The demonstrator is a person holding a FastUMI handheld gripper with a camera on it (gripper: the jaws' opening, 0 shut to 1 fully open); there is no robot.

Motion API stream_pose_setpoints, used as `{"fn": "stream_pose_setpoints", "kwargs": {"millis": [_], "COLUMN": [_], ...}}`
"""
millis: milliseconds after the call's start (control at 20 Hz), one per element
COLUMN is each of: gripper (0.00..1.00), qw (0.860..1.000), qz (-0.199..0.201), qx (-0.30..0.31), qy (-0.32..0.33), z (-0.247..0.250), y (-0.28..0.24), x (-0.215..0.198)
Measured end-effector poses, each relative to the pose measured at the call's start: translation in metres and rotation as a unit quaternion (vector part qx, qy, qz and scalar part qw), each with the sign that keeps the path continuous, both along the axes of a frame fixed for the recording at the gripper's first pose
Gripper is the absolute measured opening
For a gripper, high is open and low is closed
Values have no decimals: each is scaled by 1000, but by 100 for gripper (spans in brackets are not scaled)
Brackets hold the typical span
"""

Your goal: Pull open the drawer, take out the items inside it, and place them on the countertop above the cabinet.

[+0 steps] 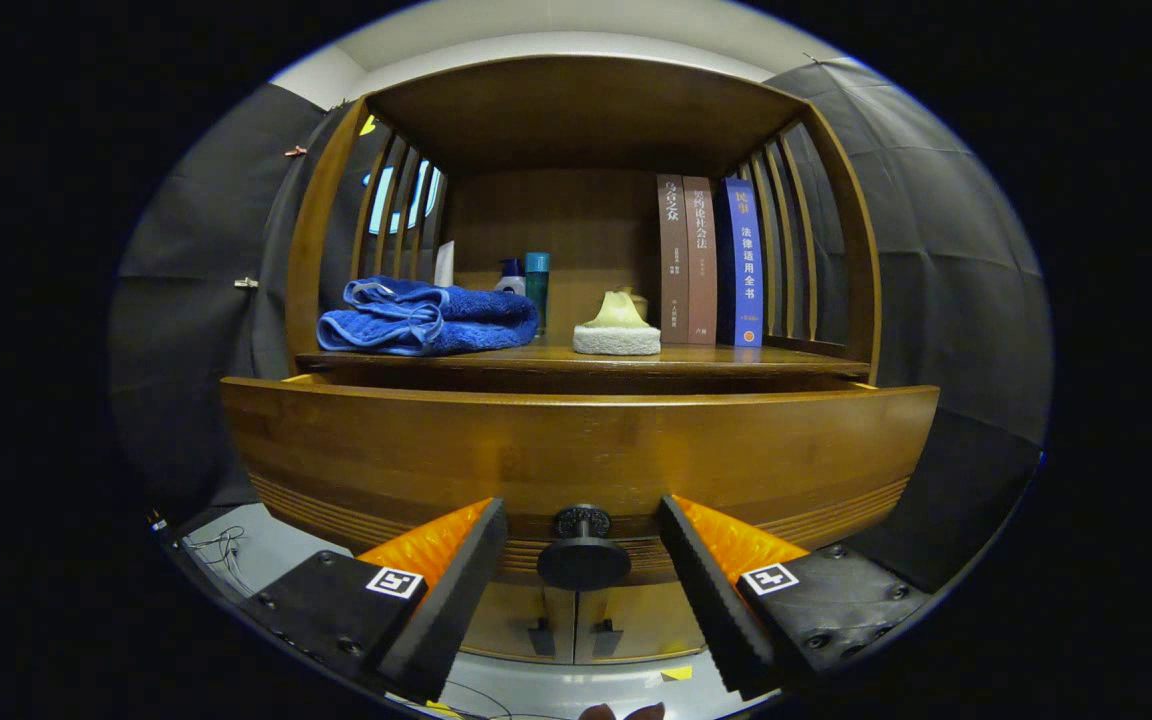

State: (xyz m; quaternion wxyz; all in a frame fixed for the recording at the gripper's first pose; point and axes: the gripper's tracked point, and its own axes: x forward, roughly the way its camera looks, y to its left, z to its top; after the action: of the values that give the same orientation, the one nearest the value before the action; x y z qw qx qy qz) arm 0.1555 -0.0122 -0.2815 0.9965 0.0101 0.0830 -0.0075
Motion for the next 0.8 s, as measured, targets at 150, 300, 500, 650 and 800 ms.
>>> {"fn": "stream_pose_setpoints", "kwargs": {"millis": [150,300,500,650,800], "gripper": [100,100,100,100,100], "qw": [1000,1000,1000,1000,1000], "qz": [-2,-3,-3,-6,-10], "qx": [1,-3,-5,-8,-15], "qy": [2,0,11,21,16], "z": [-1,-2,-4,-1,-2], "y": [1,1,2,-4,-2], "x": [21,37,57,68,71]}}
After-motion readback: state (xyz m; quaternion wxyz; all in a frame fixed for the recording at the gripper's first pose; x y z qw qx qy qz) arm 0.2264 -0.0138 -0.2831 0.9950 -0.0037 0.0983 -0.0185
